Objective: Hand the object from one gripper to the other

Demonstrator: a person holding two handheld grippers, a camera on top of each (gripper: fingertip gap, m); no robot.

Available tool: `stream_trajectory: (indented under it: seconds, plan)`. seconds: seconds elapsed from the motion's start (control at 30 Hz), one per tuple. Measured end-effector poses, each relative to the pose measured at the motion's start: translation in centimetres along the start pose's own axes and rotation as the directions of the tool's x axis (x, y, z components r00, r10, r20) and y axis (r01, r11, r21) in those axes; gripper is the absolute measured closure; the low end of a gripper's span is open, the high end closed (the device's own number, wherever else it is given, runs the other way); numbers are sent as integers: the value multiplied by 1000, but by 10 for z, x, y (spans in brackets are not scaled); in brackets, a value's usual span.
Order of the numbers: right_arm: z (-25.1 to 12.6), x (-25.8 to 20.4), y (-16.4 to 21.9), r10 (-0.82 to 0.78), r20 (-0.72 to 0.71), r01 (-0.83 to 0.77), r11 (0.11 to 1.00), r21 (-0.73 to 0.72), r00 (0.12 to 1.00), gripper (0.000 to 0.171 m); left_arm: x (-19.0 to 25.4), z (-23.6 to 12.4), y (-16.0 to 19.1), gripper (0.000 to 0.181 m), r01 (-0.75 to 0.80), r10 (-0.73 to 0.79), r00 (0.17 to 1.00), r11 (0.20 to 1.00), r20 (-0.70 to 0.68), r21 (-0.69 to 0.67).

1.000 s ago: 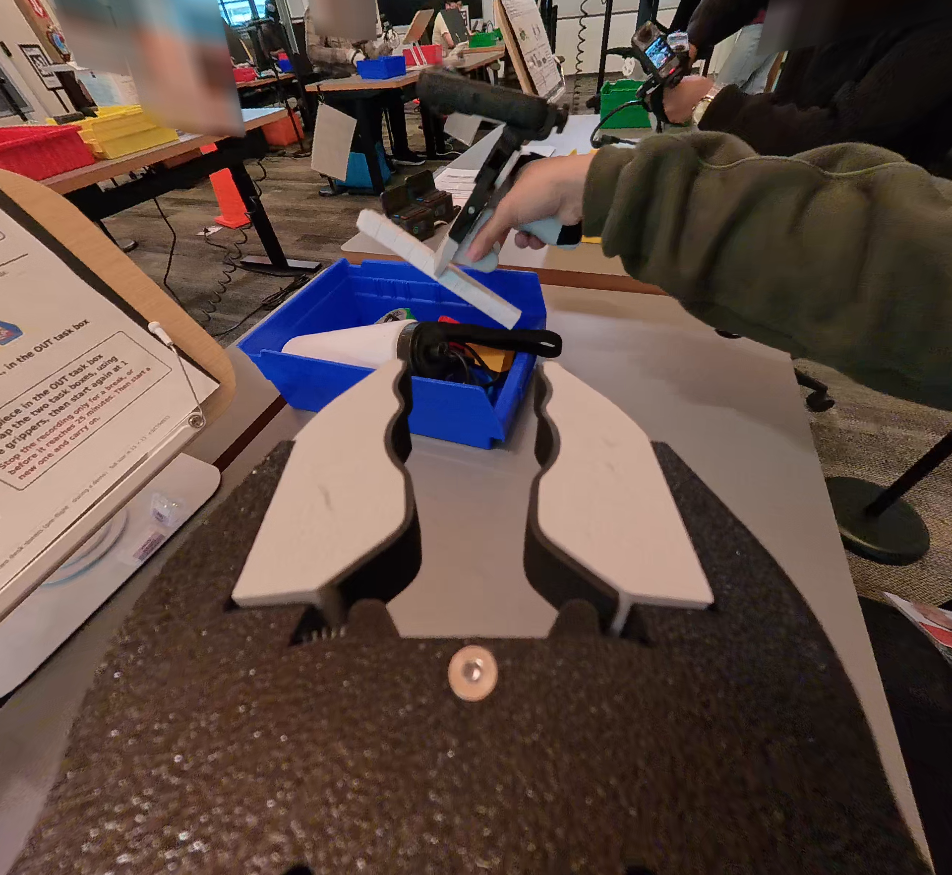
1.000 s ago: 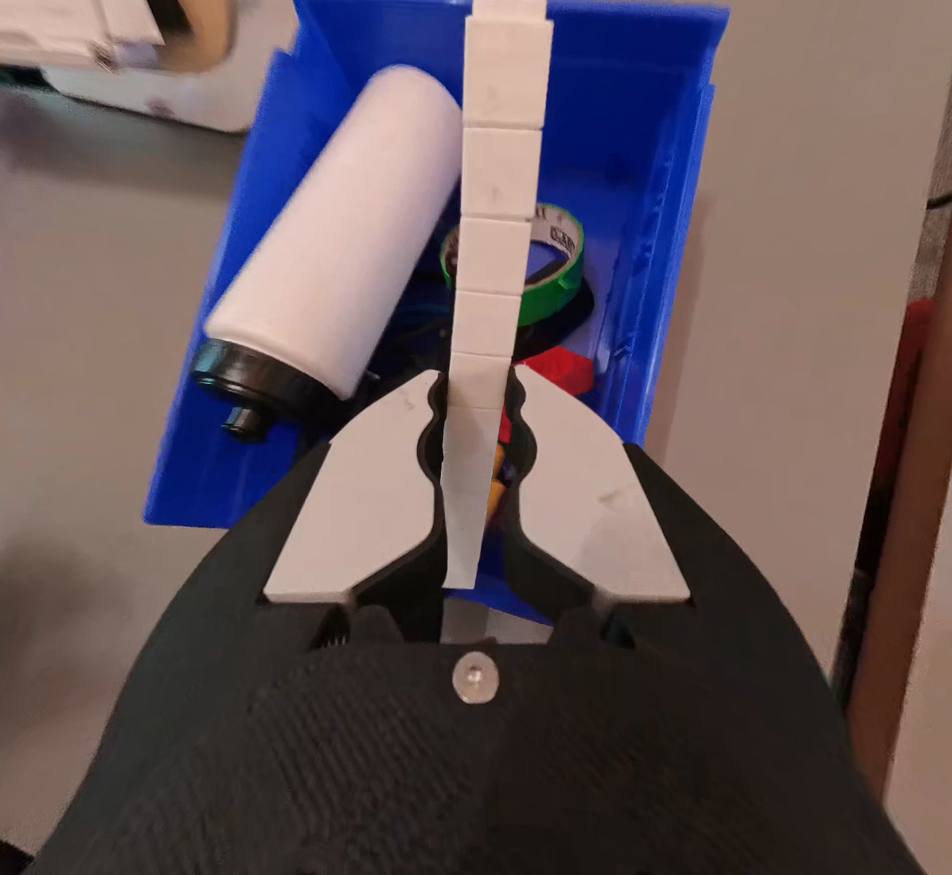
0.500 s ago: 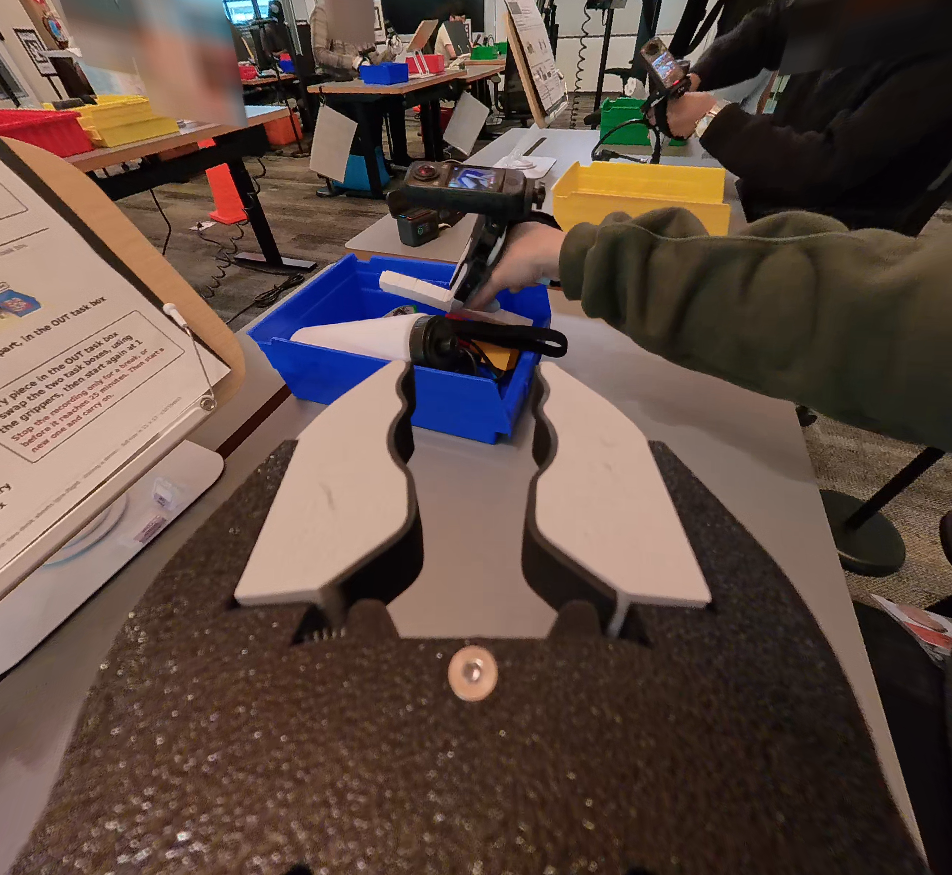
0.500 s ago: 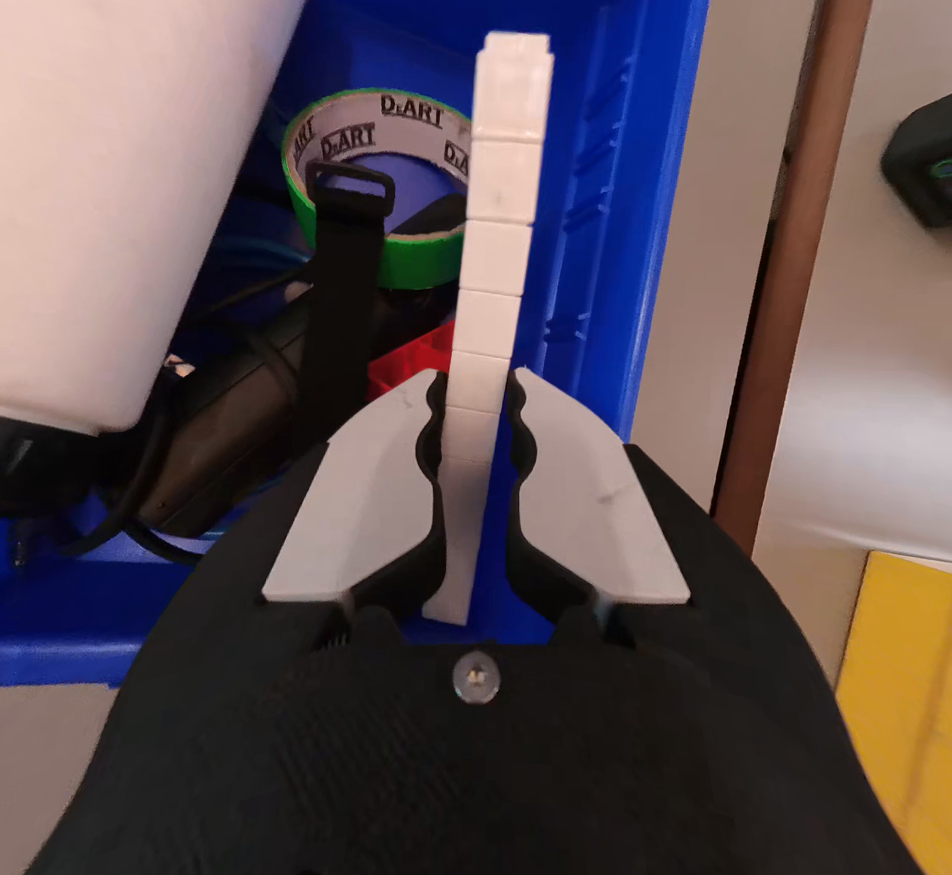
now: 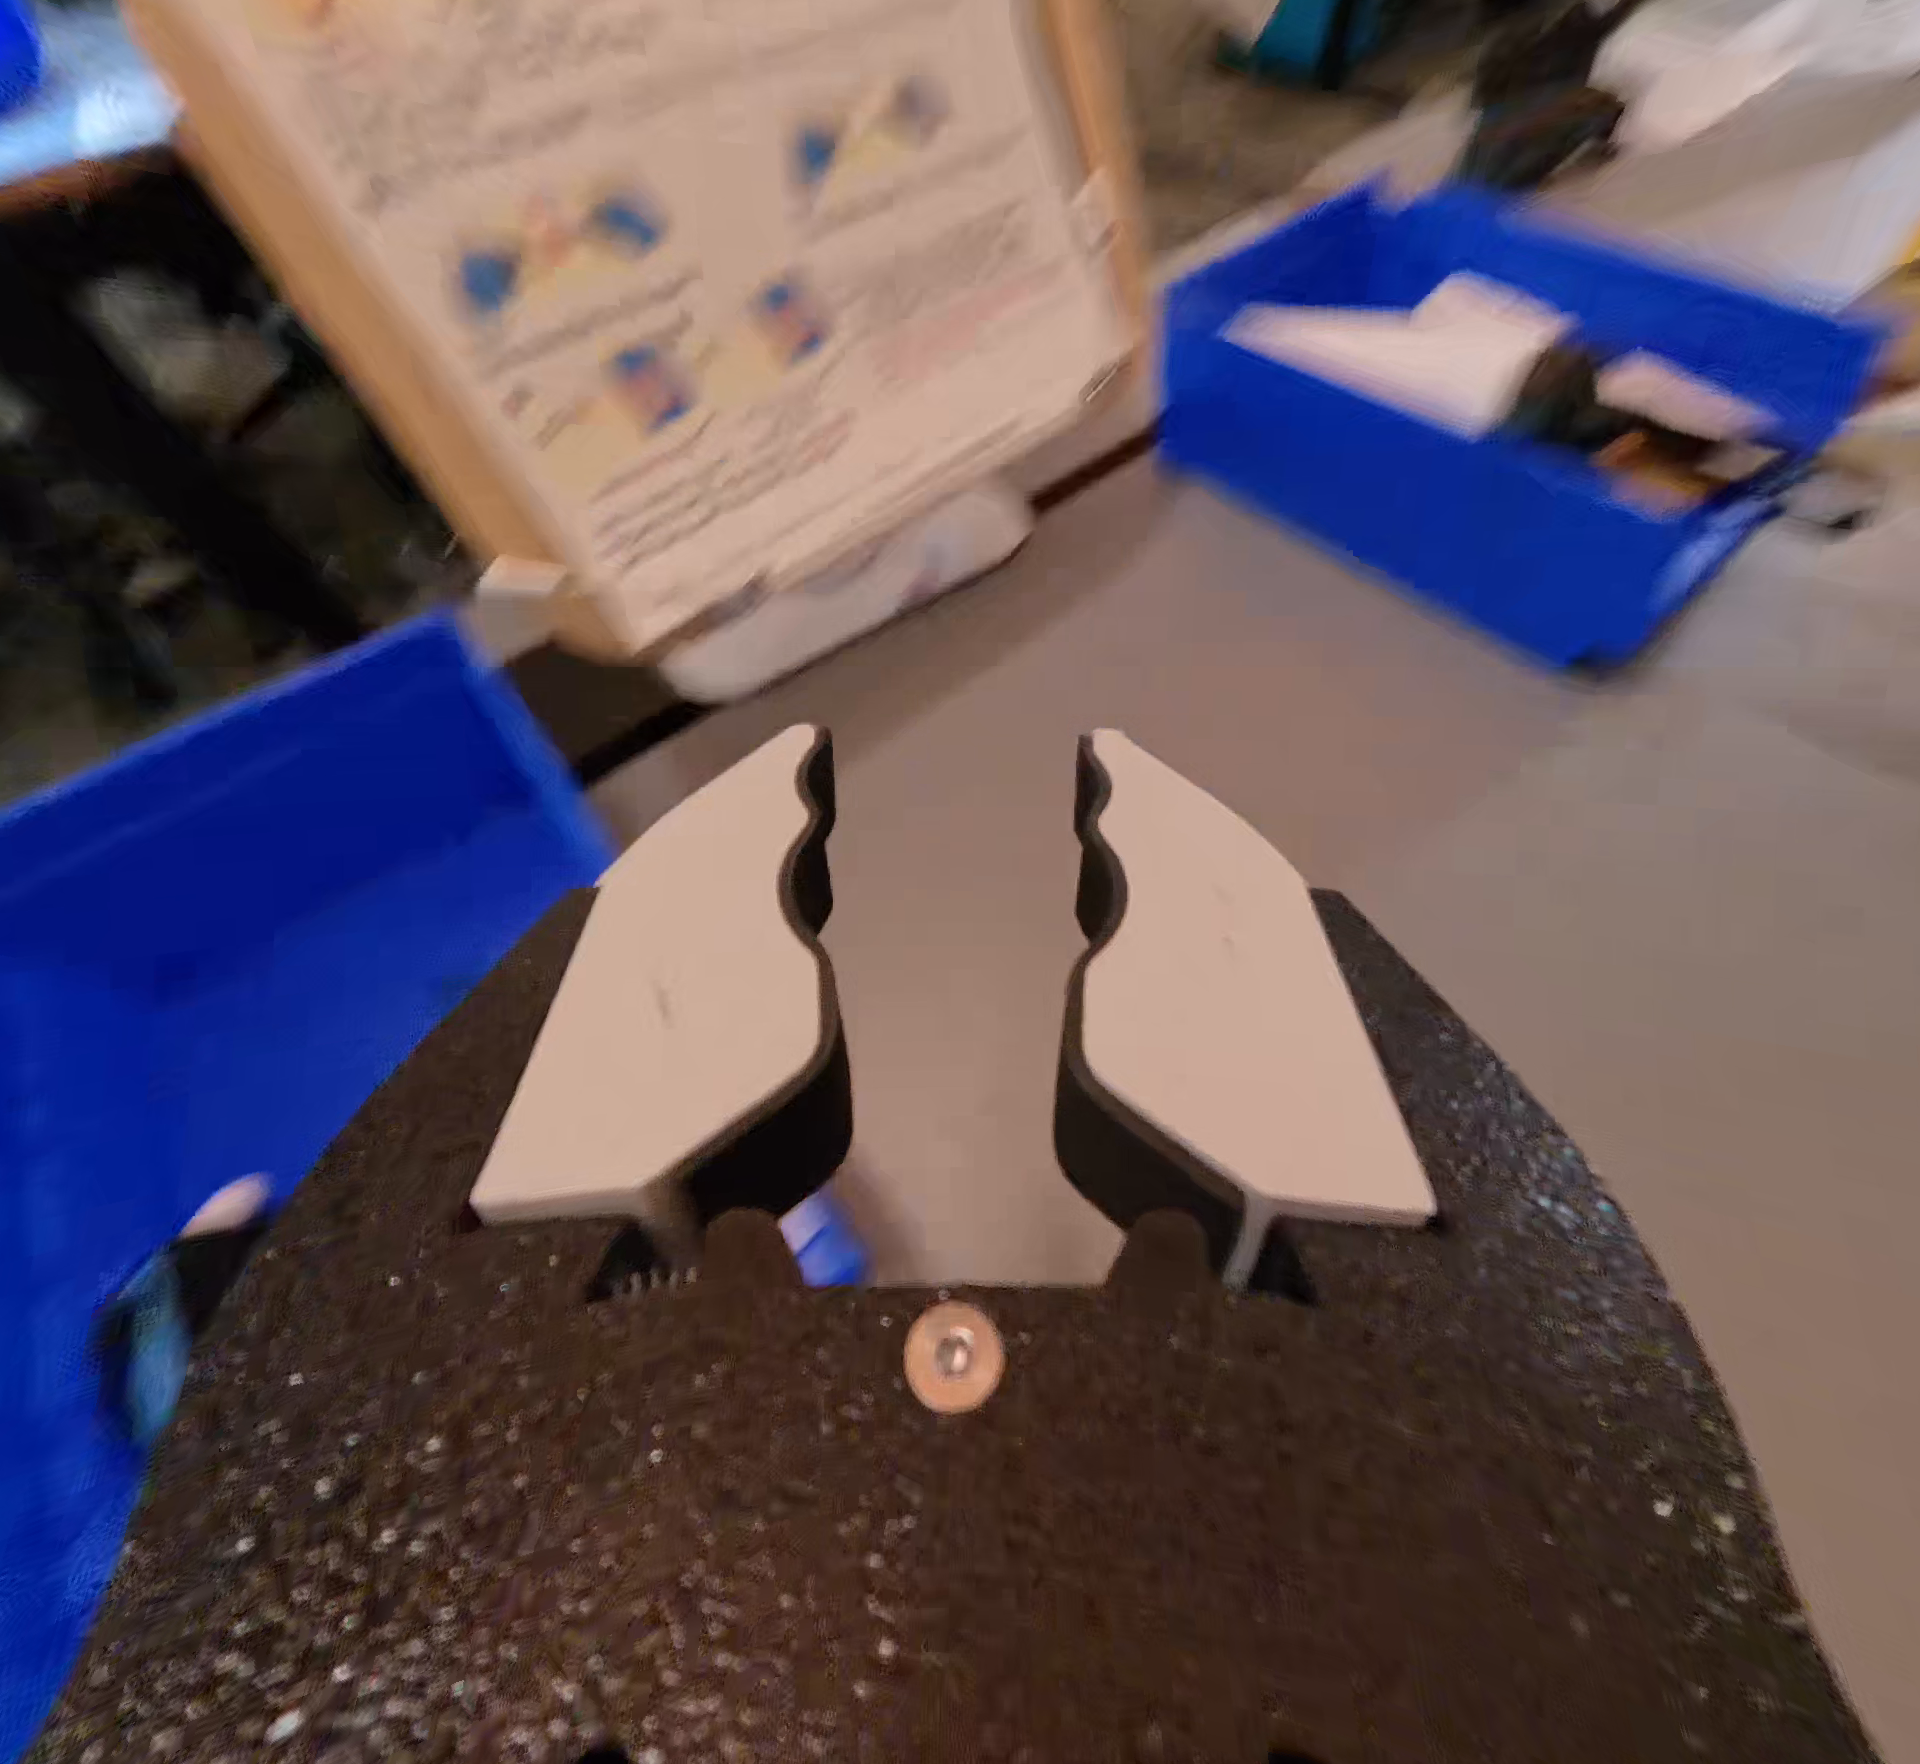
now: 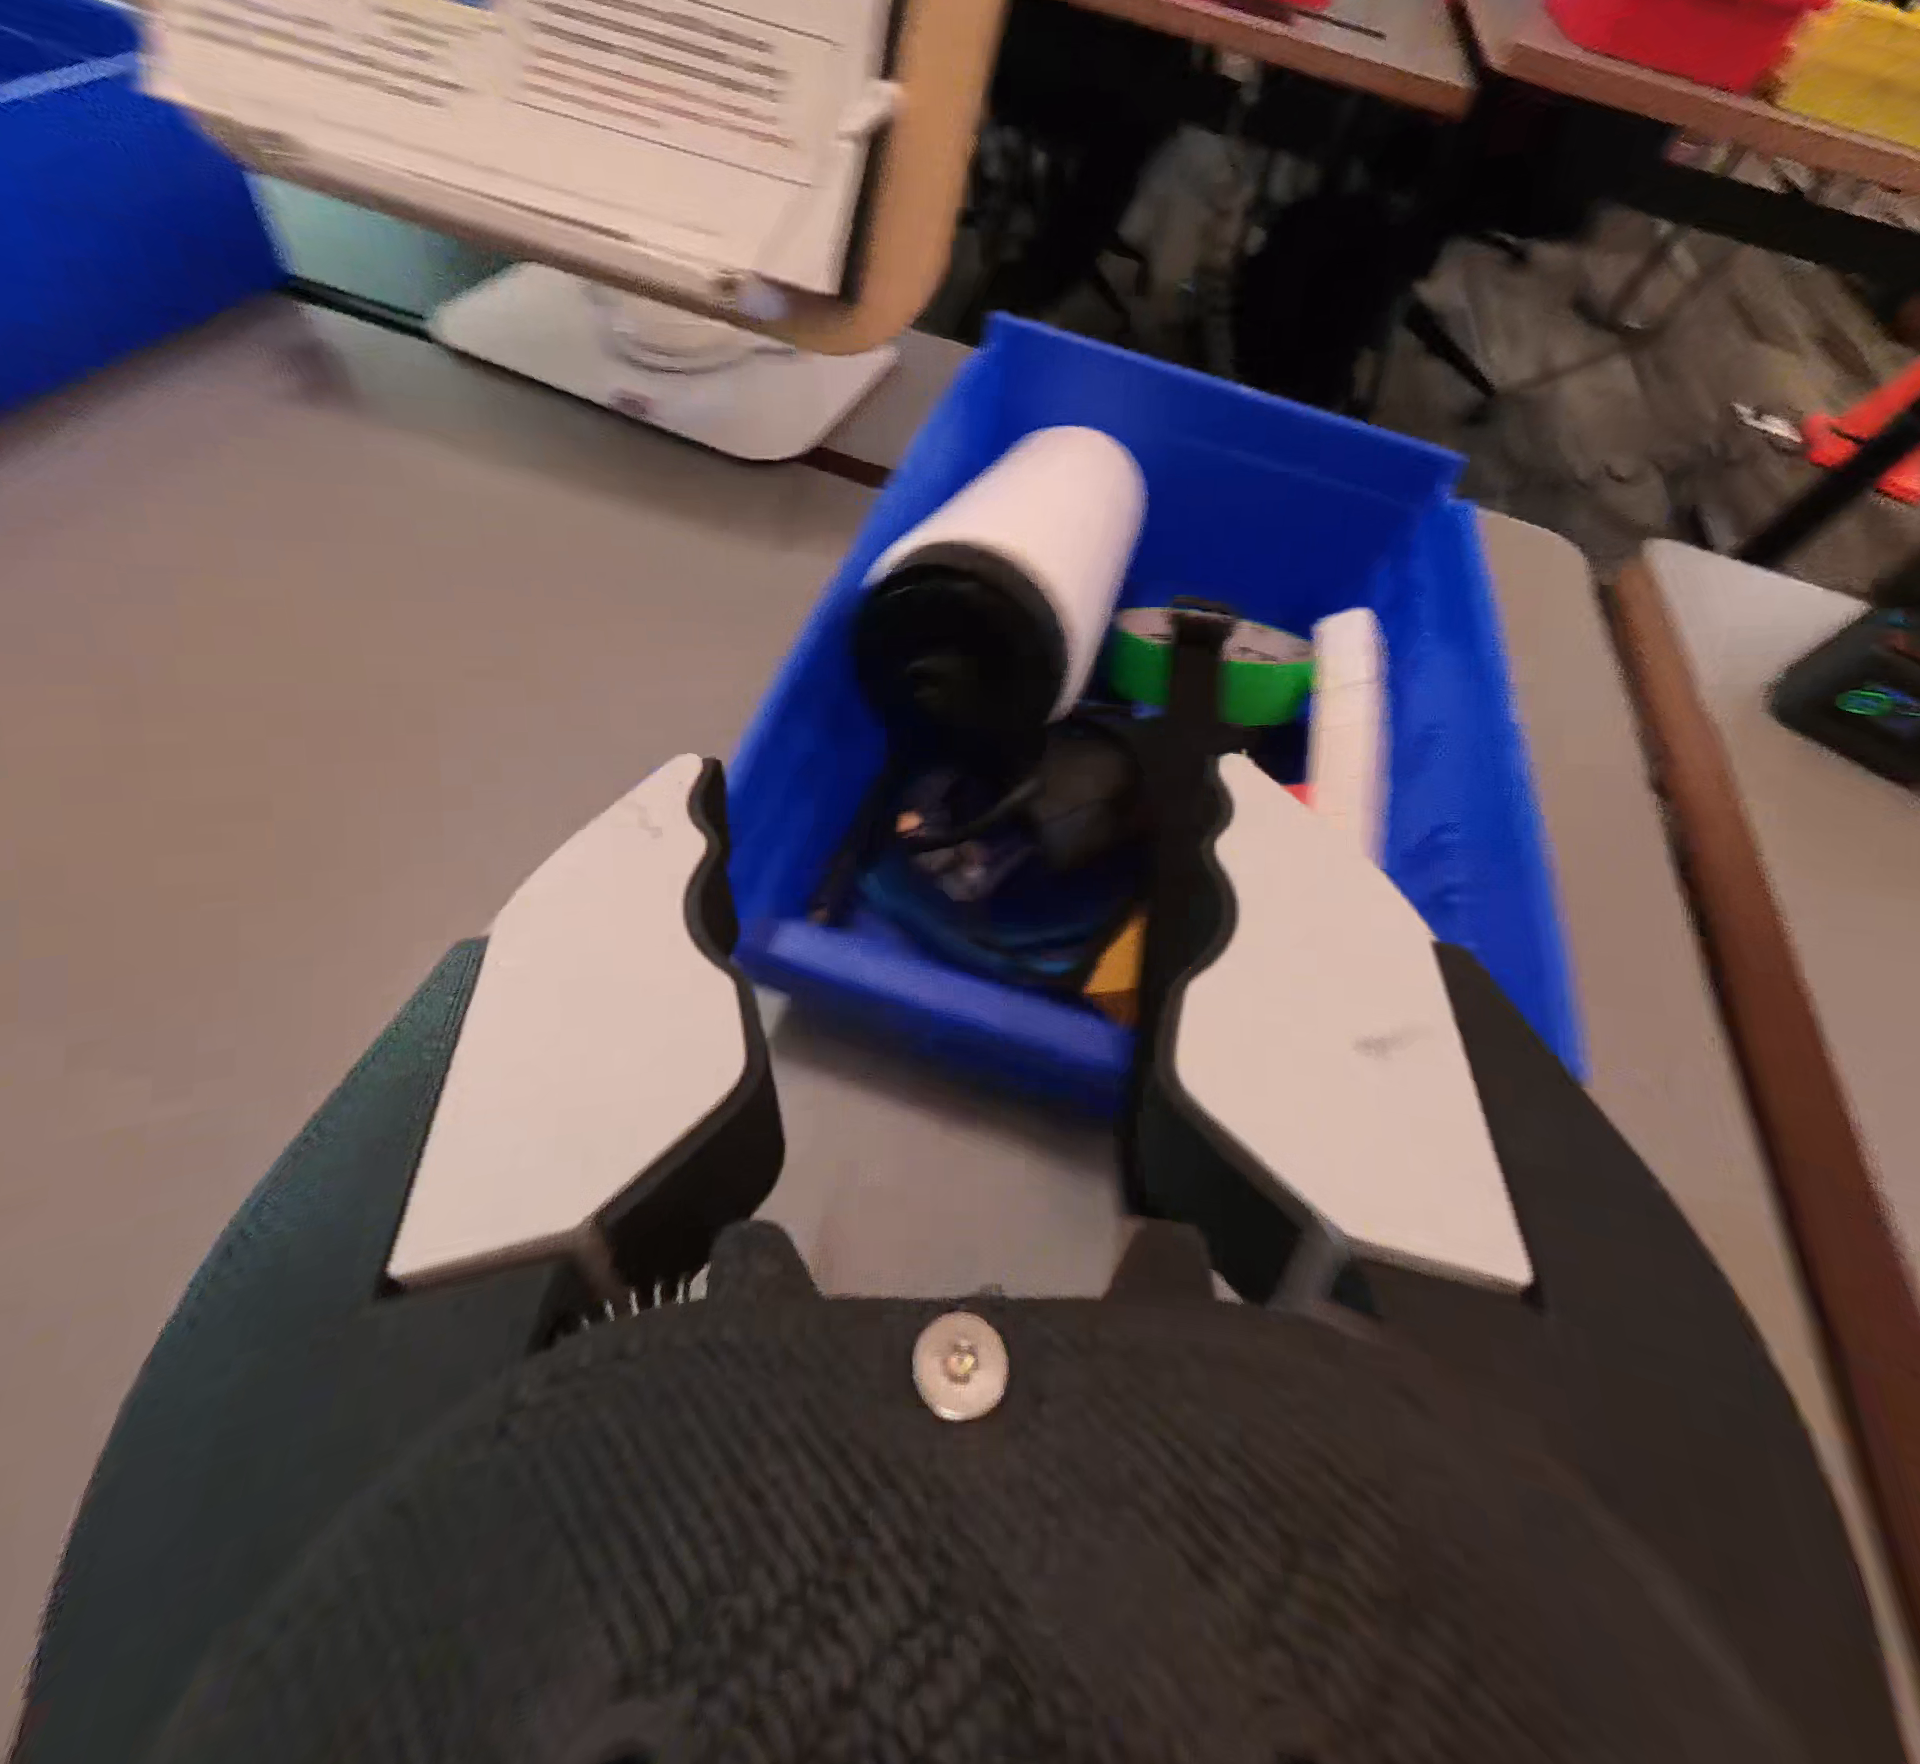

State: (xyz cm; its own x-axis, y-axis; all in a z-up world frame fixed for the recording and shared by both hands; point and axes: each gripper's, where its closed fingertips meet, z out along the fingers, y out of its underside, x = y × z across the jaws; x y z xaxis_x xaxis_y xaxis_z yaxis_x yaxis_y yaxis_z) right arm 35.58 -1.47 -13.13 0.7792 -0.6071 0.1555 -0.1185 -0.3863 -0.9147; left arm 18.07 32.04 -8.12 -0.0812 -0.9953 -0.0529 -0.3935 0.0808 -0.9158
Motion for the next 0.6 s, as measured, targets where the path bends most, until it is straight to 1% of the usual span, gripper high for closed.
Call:
stream_trajectory:
  seconds: [0.07, 0.13, 0.2, 0.27, 0.33, 0.4, 0.47, 0.6]
  plan:
    - [-12, -31, 9, -6, 67, 3, 999, 48, 998, 85, -55, -4, 43, 131, 25, 0, 993, 978, 119, -208]
    - [-17, -52, 15, -19, 93, 11, 997, 81, 996, 86, -105, -7, 86, 119, 138, -41, 970, 906, 242, -401]
    - [-15, -66, 18, -22, 113, 11, 995, 97, 993, 88, -134, 0, 123, 114, 292, -155, 942, 814, 297, -502]
    - [-11, -76, 13, -36, 135, 21, 993, 114, 990, 90, -141, 10, 156, 113, 431, -306, 902, 692, 305, -579]
    - [-9, -83, 9, -52, 140, 37, 993, 109, 989, 89, -141, 20, 179, 111, 519, -407, 853, 600, 326, -609]
    - [-12, -88, 8, -86, 150, 68, 990, 121, 985, 89, -139, 25, 196, 112, 553, -434, 828, 522, 356, -650]
    - [-14, -91, 9, -92, 166, 69, 988, 139, 982, 90, -143, 28, 204, 114, 573, -416, 816, 485, 402, -661]
    - [-18, -90, 15, -60, 205, 36, 992, 120, 977, 90, -143, 33, 208, 122, 588, -373, 807, 442, 458, -677]
